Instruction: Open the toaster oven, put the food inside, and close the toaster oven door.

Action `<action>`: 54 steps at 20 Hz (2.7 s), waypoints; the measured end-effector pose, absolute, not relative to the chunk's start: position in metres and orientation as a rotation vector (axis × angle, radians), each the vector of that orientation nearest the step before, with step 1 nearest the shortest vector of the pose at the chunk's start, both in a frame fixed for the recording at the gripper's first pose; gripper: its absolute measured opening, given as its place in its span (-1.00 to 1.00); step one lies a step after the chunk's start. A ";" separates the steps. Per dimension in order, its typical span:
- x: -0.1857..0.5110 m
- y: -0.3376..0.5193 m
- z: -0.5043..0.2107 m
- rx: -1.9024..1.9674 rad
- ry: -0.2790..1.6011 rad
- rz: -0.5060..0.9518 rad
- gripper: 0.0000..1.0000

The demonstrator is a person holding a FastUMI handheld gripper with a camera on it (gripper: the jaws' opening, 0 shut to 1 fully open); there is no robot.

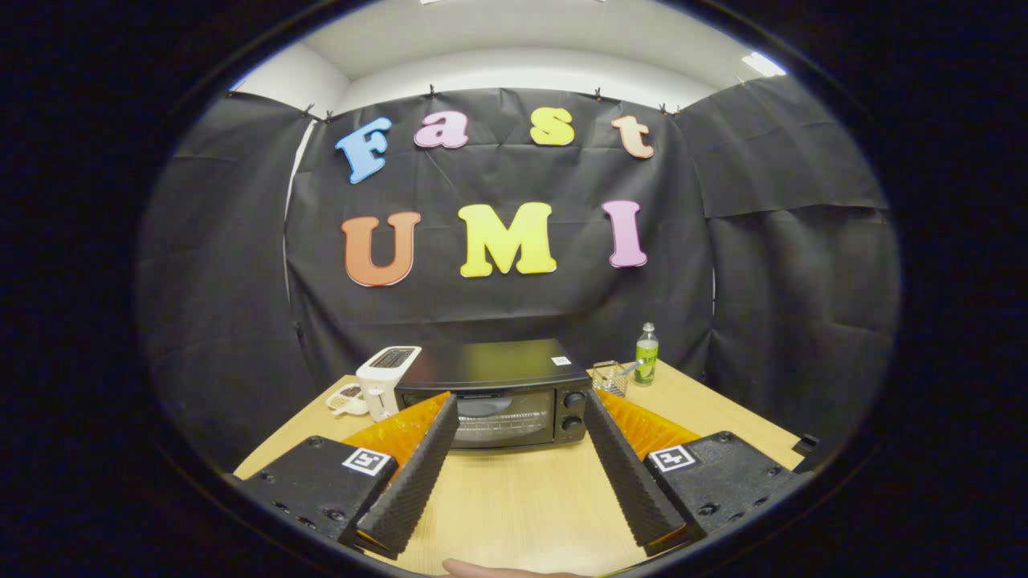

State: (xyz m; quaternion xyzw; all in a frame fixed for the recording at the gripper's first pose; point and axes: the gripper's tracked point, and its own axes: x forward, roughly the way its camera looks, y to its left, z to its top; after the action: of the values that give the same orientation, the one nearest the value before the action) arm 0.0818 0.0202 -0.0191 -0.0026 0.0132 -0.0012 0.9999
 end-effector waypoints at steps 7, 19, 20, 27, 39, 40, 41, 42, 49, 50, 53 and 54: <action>0.209 0.048 -0.064 -0.065 0.130 0.036 1.00; 0.282 0.061 -0.110 -0.119 0.234 -0.012 1.00; 0.281 0.061 -0.109 -0.128 0.237 -0.009 1.00; 0.269 0.060 -0.116 -0.090 0.283 0.023 1.00; 0.200 0.046 -0.167 -0.158 0.206 0.038 1.00; 0.197 0.044 -0.174 -0.168 0.203 0.040 1.00; 0.193 0.042 -0.181 -0.173 0.205 0.041 1.00; 0.190 0.040 -0.189 -0.176 0.211 0.044 1.00; 0.176 0.033 -0.229 -0.133 0.272 0.080 1.00; 0.176 0.033 -0.230 -0.145 0.264 0.082 1.00; 0.176 0.029 -0.244 -0.153 0.292 0.081 0.99; 0.176 0.028 -0.249 -0.142 0.313 0.082 0.99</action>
State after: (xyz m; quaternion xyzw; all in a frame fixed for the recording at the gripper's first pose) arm 0.1759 0.0277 -0.2494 -0.0706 0.1558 0.0408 0.9844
